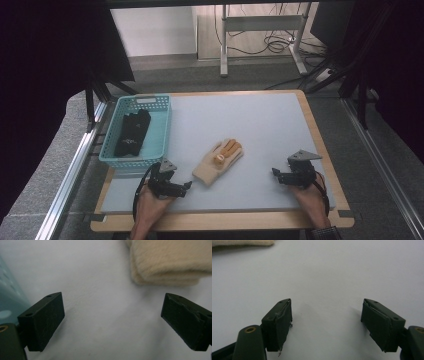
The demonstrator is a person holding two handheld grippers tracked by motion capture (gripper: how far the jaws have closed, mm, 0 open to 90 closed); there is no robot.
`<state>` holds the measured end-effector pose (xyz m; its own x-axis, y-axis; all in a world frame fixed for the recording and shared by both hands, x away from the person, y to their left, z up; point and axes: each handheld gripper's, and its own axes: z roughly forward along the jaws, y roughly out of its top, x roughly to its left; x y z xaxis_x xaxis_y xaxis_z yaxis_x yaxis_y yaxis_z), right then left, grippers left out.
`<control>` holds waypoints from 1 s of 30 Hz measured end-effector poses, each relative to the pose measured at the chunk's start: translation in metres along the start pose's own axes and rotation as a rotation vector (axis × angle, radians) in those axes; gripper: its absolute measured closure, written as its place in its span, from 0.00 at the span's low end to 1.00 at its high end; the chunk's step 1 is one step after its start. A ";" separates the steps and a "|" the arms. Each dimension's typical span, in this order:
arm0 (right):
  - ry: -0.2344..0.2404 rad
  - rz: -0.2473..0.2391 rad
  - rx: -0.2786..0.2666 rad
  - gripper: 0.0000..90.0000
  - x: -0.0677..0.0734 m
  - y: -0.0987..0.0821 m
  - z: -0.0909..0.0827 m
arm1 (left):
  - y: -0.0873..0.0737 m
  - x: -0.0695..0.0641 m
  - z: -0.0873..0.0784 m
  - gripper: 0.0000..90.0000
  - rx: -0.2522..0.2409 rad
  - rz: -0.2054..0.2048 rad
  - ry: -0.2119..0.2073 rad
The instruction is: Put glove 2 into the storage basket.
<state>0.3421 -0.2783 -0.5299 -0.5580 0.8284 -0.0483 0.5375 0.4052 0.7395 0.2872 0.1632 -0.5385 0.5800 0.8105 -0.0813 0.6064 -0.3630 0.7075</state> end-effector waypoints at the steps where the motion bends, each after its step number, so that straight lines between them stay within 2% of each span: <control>1: 0.000 0.000 0.000 0.27 0.000 0.000 0.000 | 0.002 -0.001 -0.002 0.06 -0.003 -0.001 -0.005; 8: 0.000 0.000 -0.001 0.27 0.000 0.000 0.000 | 0.028 -0.011 -0.009 0.06 -0.019 0.027 -0.059; 12: 0.000 -0.001 -0.001 0.27 0.000 0.000 0.000 | 0.046 -0.018 -0.007 0.06 -0.019 0.050 -0.078; 19: 0.001 -0.001 -0.001 0.27 0.000 0.000 0.000 | 0.076 -0.025 0.017 0.04 0.014 0.068 -0.124; 23: 0.001 -0.002 -0.001 0.27 0.000 0.000 0.000 | 0.088 -0.034 0.033 0.03 0.040 0.085 -0.134; 30: 0.002 -0.003 -0.001 0.26 0.000 0.000 0.000 | 0.098 -0.048 0.066 0.01 0.111 0.137 -0.104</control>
<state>0.3421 -0.2786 -0.5301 -0.5609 0.8264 -0.0492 0.5350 0.4072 0.7403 0.3550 0.0581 -0.5113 0.7107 0.7004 -0.0662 0.5713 -0.5196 0.6353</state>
